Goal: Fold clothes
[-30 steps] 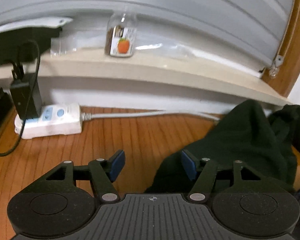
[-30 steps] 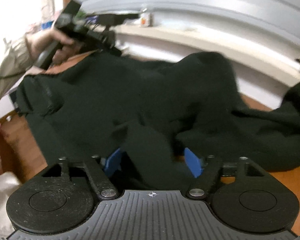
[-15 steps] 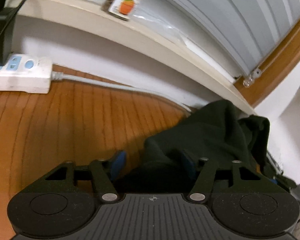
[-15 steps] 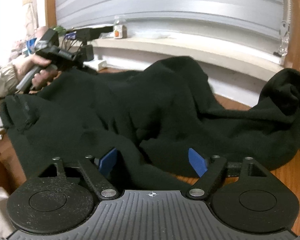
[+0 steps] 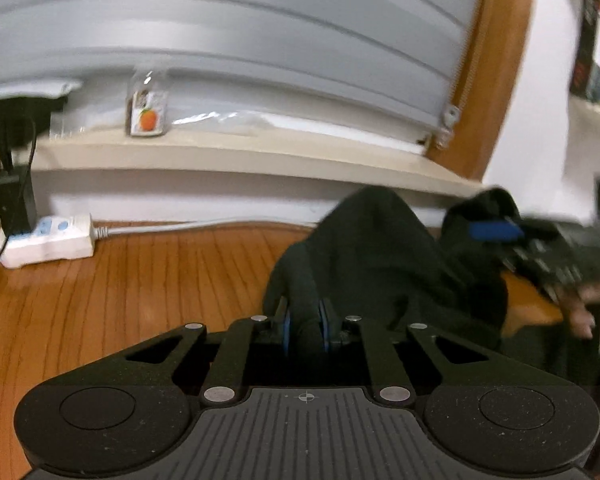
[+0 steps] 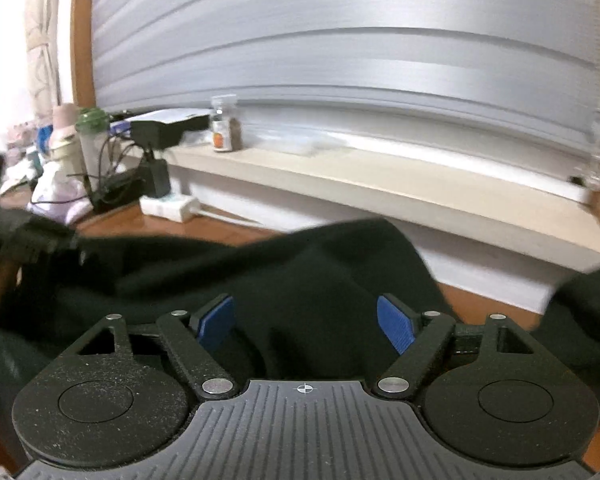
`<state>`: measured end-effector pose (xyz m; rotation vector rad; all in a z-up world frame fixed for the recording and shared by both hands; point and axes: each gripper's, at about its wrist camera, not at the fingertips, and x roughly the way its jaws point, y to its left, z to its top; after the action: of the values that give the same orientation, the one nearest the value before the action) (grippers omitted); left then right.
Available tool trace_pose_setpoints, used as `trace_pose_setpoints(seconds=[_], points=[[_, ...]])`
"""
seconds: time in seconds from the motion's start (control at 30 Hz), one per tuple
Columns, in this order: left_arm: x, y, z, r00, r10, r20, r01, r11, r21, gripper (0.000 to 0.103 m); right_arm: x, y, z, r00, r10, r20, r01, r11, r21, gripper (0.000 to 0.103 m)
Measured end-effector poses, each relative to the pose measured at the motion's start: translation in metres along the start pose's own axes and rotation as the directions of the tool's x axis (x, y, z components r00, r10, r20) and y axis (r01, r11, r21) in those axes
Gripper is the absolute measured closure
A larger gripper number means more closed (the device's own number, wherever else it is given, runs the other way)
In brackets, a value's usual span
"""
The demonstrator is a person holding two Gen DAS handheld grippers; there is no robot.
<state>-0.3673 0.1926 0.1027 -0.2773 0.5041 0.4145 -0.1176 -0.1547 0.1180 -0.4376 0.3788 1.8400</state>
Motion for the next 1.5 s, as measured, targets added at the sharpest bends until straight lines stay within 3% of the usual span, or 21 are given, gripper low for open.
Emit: trace_pose_setpoints(seconds=[0.17,0.43,0.7,0.87,0.93,1.1,1.27,1.43,1.47,1.5], points=[[-0.003,-0.026,-0.017,0.999,0.035,0.04,-0.037,0.998,0.055,0.089,0.034,0.026,0.016,0.998,0.053,-0.034,-0.053,0.998,0.019,0.026],[0.0,-0.051,-0.037,0.991,0.107,0.084,-0.117,0.985,0.125,0.089,0.076,0.05,0.029,0.985,0.148,-0.087,-0.134,0.98,0.148,0.025],[0.004,-0.057,-0.048,0.987,0.123,0.106,-0.137,0.981,0.137,0.088,0.086,0.069,0.034,0.982,0.163,-0.093,-0.148,0.977,0.155,0.025],[0.003,-0.057,-0.05,0.985,0.128,0.115,-0.143,0.981,0.129,0.088,0.067,0.081,0.038,0.987,0.162,-0.021,-0.158,0.98,0.119,0.025],[0.004,-0.058,-0.05,0.985,0.131,0.116,-0.146,0.981,0.129,0.087,0.067,0.084,0.039,0.982,0.187,-0.04,-0.181,0.977,0.117,0.025],[0.005,-0.057,-0.051,0.984,0.133,0.12,-0.148,0.981,0.125,0.087,0.087,0.086,0.024,0.976,0.165,-0.144,-0.151,0.983,0.108,0.025],[0.007,-0.058,-0.052,0.983,0.141,0.118,-0.156,0.979,0.129,0.086,0.098,0.077,0.011,0.967,0.2,-0.155,-0.173,0.97,0.173,0.025],[0.0,-0.056,-0.05,0.985,0.125,0.117,-0.137,0.985,0.102,0.084,0.095,0.077,0.01,0.958,0.253,-0.134,-0.23,0.96,0.162,0.046],[-0.004,-0.051,-0.047,0.988,0.106,0.114,-0.115,0.99,0.082,0.084,0.093,0.075,0.01,0.955,0.271,-0.123,-0.25,0.954,0.166,0.076],[-0.008,-0.046,-0.045,0.99,0.084,0.114,-0.091,0.994,0.057,0.083,0.089,0.072,0.01,0.956,0.27,-0.112,-0.247,0.952,0.183,0.086]])
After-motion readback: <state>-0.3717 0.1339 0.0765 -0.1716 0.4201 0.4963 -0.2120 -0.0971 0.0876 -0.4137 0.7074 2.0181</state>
